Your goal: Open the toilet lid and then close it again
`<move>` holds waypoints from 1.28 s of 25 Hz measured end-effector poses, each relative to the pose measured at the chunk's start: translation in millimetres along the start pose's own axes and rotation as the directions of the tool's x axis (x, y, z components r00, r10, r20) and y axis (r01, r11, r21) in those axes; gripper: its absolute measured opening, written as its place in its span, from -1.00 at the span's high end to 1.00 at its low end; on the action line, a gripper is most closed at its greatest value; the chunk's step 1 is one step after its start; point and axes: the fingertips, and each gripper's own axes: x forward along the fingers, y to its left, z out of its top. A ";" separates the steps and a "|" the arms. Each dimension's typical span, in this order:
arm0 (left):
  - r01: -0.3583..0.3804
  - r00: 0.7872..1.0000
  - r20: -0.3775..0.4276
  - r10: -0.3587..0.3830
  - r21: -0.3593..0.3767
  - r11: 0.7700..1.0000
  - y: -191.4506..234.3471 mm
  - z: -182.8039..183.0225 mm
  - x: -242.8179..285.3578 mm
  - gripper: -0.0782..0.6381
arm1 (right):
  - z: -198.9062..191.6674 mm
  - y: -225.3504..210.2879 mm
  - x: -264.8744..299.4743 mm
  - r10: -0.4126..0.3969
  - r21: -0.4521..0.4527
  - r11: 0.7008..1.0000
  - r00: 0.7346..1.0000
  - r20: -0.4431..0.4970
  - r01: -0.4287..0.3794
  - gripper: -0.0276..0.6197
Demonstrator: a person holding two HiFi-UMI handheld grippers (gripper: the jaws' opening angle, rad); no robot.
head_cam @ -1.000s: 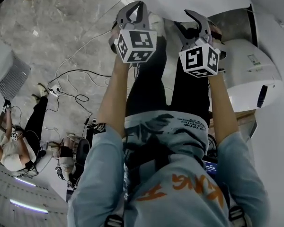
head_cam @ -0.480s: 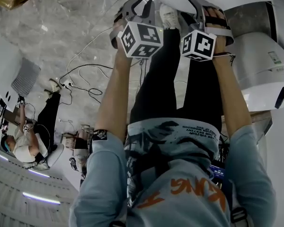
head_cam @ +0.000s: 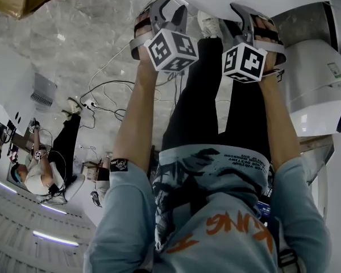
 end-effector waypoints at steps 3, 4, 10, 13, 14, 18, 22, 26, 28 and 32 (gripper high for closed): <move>-0.035 0.999 0.004 0.035 0.168 0.985 9.0 0.3 -6.3 0.15 | 8.0 -4.4 -8.6 -0.003 -0.035 0.999 1.000 0.026 0.004 0.18; -0.047 0.999 0.011 0.046 0.238 0.970 9.2 4.1 -8.7 0.10 | 9.9 -6.7 -13.8 -0.008 -0.048 0.999 0.999 0.034 0.010 0.18; -0.233 0.972 0.121 0.202 0.385 0.893 22.4 27.7 -40.8 0.06 | 26.7 -12.7 -56.4 -0.050 -0.062 0.997 0.996 0.072 0.055 0.25; -0.339 0.940 0.166 0.300 0.320 0.885 41.1 42.7 -61.2 0.10 | 34.3 -24.7 -74.7 -0.068 -0.053 0.996 0.994 0.084 0.073 0.25; -0.366 0.929 0.180 0.324 0.305 0.879 47.7 51.4 -67.1 0.10 | 36.0 -30.8 -82.0 -0.078 -0.051 0.995 0.993 0.090 0.083 0.25; -0.433 0.895 0.273 0.353 0.341 0.834 55.1 93.0 -95.3 0.11 | 40.2 -43.7 -122.2 -0.122 -0.019 0.992 0.987 0.104 0.125 0.25; -0.486 0.855 0.374 0.359 0.340 0.805 64.1 134.8 -130.3 0.17 | 41.3 -65.0 -163.6 -0.201 0.036 0.980 0.974 0.108 0.198 0.25; -0.499 0.841 0.419 0.342 0.357 0.790 65.7 172.8 -167.0 0.25 | 39.0 -85.8 -206.6 -0.262 0.097 0.963 0.959 0.111 0.252 0.28; -0.502 0.834 0.444 0.329 0.360 0.786 67.5 196.5 -183.2 0.29 | 35.9 -98.9 -228.2 -0.300 0.137 0.949 0.948 0.107 0.285 0.32; -0.494 0.821 0.487 0.297 0.347 0.797 75.1 249.5 -210.3 0.29 | 25.8 -134.3 -269.1 -0.376 0.227 0.908 0.923 0.078 0.351 0.36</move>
